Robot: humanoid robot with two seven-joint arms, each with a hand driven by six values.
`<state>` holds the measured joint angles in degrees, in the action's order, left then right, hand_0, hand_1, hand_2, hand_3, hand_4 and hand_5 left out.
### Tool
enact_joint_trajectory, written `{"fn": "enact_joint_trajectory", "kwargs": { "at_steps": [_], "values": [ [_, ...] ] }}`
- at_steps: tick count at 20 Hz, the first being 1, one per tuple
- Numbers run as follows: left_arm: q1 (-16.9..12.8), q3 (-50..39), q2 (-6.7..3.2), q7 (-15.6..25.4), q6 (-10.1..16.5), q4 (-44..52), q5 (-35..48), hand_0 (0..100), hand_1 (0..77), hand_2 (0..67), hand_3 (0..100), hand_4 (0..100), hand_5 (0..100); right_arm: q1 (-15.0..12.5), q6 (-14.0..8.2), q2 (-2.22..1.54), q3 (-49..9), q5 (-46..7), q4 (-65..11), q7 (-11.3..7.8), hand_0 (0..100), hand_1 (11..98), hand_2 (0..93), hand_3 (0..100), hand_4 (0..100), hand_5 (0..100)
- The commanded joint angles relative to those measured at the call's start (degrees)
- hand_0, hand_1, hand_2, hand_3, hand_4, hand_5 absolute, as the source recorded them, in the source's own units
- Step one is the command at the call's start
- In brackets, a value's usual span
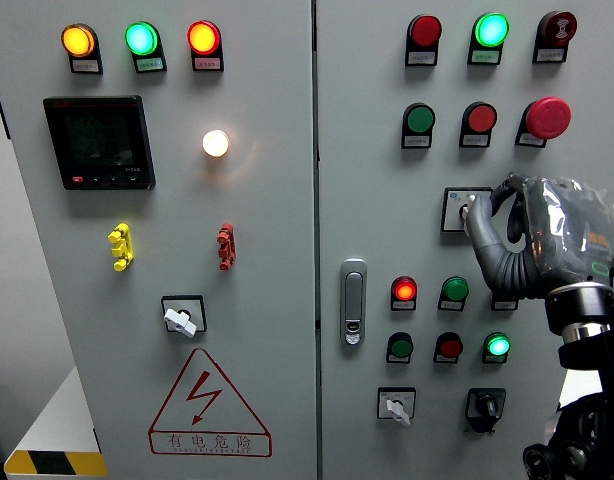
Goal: Rotate and turn off gray switch
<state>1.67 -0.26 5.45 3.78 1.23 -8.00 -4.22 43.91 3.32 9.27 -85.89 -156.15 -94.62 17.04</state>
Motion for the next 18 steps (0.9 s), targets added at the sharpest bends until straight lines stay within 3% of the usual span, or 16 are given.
{"fn": "enact_joint_trajectory", "kwargs": {
  "at_steps": [1,7,12,15,18],
  "values": [
    [0.00,0.00,0.00,0.00,0.00,0.00,0.00,0,0.0,13.2,18,10,12,-2.42,0.02,-0.05,-0.33,-0.03,-3.11,-2.88,75,29.3,57.8,86,74,98],
    [0.00,0.00,0.00,0.09,0.00,0.00,0.00,0,0.0,13.2,18,10,12,-7.43,0.02,-0.13,-0.86,-0.03,-9.43,-6.66,71,31.1,50.0,73,60,90],
    [0.00,0.00,0.00,0.09,0.00,0.00,0.00,0,0.0,13.2,18,10,12,-11.74,0.54,-0.22,-2.18,-0.21,-14.10,-10.45,68,33.7,36.1,46,34,63],
    [0.00,0.00,0.00,0.09,0.00,0.00,0.00,0,0.0,13.2,18,10,12,-14.02,0.81,-0.22,-2.97,-0.21,-16.91,-11.59,65,35.9,28.6,35,23,47],
    [0.00,0.00,0.00,0.09,0.00,0.00,0.00,0,0.0,13.2,18,10,12,-16.75,0.81,-0.22,-4.02,-1.17,-20.07,-13.96,62,38.2,22.9,27,14,35]
  ]
}}
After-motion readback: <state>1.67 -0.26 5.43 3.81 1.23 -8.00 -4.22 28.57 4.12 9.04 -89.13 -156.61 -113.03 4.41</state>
